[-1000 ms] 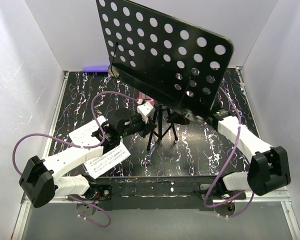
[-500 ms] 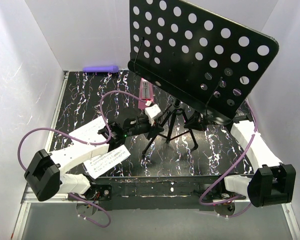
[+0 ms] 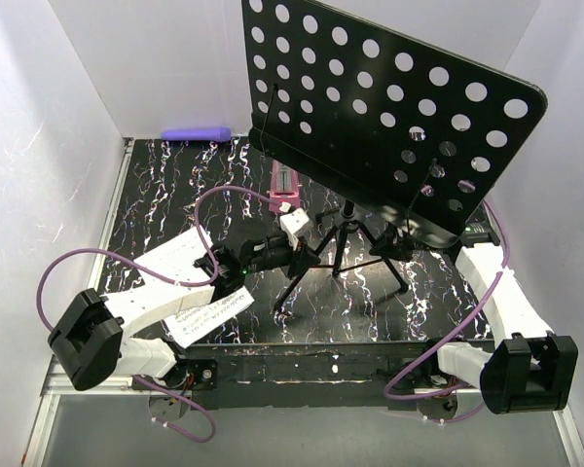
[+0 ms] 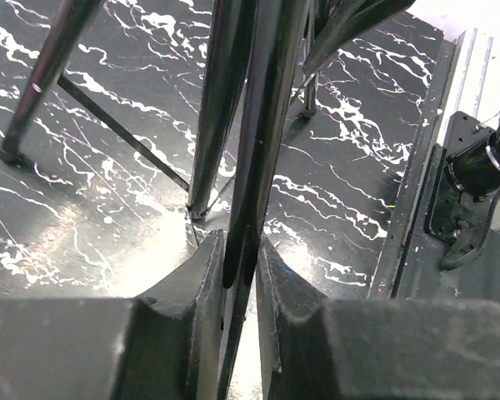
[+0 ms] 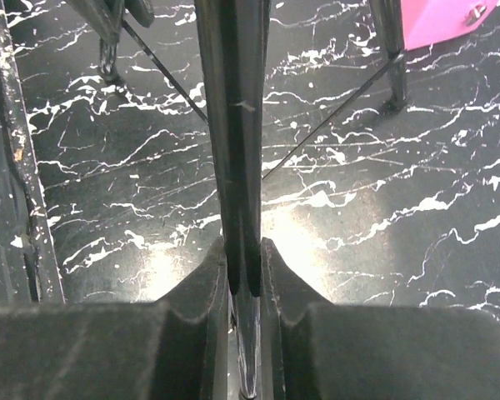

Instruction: Set up the instrument practice props

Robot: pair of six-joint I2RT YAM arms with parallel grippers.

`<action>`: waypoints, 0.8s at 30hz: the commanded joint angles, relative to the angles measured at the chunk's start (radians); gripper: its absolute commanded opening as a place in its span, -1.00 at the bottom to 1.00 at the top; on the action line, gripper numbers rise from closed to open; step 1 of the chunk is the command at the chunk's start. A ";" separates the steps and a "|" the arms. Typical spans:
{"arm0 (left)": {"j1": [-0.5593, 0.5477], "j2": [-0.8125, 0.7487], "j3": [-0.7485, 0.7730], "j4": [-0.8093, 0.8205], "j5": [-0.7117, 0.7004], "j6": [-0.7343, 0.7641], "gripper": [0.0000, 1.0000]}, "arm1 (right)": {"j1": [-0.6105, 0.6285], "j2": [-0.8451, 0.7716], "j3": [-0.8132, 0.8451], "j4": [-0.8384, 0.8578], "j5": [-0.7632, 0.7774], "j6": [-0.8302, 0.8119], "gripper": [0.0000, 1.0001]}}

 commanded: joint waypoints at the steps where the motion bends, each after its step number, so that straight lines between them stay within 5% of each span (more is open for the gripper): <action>1: 0.051 0.011 -0.071 -0.207 -0.114 -0.120 -1.00 | -0.130 -0.018 -0.013 0.004 0.294 0.009 -0.97; 24: 0.091 0.336 0.048 -0.443 -0.074 -0.240 -1.00 | -0.182 -0.037 -0.168 0.073 0.660 -0.001 -0.97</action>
